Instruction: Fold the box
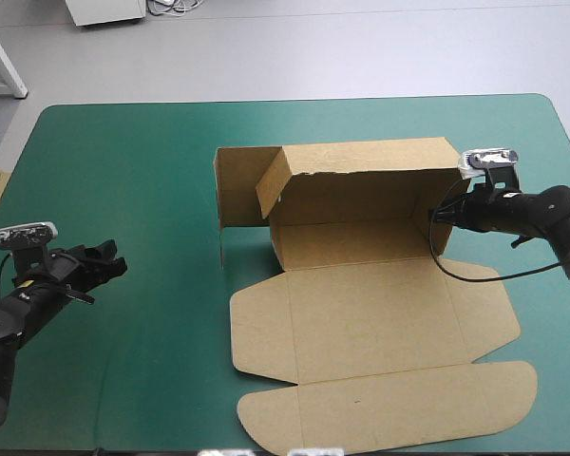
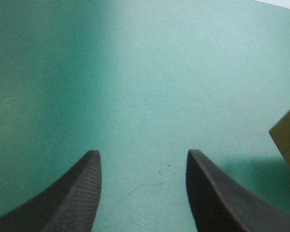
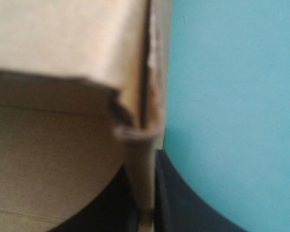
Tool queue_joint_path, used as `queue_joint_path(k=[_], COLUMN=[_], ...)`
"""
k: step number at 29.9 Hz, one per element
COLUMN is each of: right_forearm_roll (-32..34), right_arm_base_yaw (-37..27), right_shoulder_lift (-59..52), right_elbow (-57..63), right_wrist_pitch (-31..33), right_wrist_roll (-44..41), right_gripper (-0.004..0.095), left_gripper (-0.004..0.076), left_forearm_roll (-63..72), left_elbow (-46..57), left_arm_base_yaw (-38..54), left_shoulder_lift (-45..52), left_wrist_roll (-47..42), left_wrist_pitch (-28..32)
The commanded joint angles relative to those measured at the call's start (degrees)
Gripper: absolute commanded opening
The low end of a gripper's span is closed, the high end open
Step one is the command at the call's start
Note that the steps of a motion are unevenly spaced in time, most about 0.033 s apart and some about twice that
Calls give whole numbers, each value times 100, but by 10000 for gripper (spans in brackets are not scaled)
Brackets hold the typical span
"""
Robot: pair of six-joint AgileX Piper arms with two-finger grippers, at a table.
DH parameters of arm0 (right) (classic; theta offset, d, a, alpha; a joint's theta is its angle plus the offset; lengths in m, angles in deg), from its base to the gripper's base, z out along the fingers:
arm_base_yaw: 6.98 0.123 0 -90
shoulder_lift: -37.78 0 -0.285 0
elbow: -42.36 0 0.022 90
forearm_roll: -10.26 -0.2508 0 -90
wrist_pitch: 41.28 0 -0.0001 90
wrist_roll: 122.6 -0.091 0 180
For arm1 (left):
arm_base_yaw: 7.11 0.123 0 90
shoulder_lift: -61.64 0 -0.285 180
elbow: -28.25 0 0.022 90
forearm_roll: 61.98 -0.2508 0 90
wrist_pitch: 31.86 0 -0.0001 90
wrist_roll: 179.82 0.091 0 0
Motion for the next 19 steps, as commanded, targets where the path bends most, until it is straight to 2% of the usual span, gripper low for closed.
queue_joint_path(k=[1, 8, 12, 16, 19], right_forearm_roll=[221, 906, 1131, 1239, 1322], right_arm_base_yaw=[12, 12, 12, 12, 145], right_shoulder_lift=[-180, -180, -167, 30, 208], right_elbow=[-392, -1390, -1533, -1533, -1533], right_wrist_pitch=[754, 2078, 2137, 2481, 2652], right_wrist_roll=[-580, -1415, -1570, -1614, -1614], right_gripper=[-19, -19, -19, -10, 75], left_gripper=[384, 384, 384, 384, 383], left_forearm_roll=[259, 235, 235, 235, 235], left_elbow=[-150, -150, -150, -150, -150], left_arm_base_yaw=[-32, -32, -32, -108, -186], left_shoulder_lift=[71, 71, 71, 71, 71], left_wrist_roll=[16, 16, 16, 16, 107], left_wrist_pitch=[25, 1, -21, -74, -87])
